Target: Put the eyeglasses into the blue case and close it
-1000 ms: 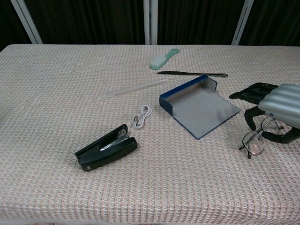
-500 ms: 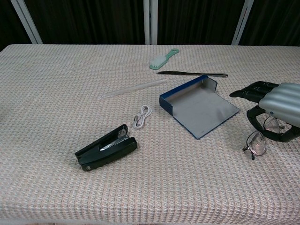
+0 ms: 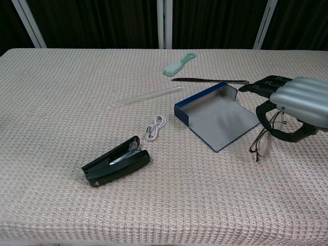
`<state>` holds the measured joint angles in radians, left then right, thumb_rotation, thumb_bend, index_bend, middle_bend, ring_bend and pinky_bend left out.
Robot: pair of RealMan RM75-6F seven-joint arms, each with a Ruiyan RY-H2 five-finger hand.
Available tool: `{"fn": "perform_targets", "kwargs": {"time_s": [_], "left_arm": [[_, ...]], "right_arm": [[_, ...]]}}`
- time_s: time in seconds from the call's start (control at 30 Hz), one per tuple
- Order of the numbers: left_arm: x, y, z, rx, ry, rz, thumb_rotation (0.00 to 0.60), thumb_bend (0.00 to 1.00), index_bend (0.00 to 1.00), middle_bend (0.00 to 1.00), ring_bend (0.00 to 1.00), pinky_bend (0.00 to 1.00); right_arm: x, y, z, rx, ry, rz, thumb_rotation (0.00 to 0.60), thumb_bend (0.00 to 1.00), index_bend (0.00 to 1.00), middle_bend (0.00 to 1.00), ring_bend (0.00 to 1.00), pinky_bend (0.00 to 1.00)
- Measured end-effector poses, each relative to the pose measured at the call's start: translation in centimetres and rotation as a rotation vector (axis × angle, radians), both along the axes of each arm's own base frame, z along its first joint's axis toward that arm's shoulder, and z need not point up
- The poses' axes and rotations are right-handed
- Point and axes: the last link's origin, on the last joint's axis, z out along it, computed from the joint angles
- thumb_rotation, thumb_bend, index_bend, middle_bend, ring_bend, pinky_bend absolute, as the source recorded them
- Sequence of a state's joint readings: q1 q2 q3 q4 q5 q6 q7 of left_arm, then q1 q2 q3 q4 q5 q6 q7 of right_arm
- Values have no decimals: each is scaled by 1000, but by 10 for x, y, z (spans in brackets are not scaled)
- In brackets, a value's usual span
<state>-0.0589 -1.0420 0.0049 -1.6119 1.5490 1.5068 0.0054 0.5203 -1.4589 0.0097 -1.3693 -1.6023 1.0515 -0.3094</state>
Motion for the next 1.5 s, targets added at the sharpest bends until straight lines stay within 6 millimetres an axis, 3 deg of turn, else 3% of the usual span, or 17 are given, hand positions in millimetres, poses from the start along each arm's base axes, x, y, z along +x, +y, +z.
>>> {"fn": "perform_targets", "kwargs": {"time_s": [0.27,0.63,1.23,1.33,1.5], "left_arm": [[-4,-4,4,7,-3,7,600,73,89,88,92,238],[-7,-6,10,16,-1,14,600,73,89,88,92,239],[-11,-8,17,26,2,26,600,73,89,88,92,239],[-12,-9,18,26,2,28,600,72,89,88,92,239],[-13,-10,17,23,2,33,600,72,89,88,92,239]], "right_arm": [[29,-20,-15,-19,-110,-57,600,470,685,0,0,0],[71,-53,-48,-61,-102,-77,600,471,687,0,0,0],[77,-70,-71,-104,-77,-113,600,455,676,0,0,0],[78,-71,-73,-106,-77,-111,600,442,606,0,0,0],[77,-72,-73,-104,-69,-100,600,429,300,0,0,0]]}}
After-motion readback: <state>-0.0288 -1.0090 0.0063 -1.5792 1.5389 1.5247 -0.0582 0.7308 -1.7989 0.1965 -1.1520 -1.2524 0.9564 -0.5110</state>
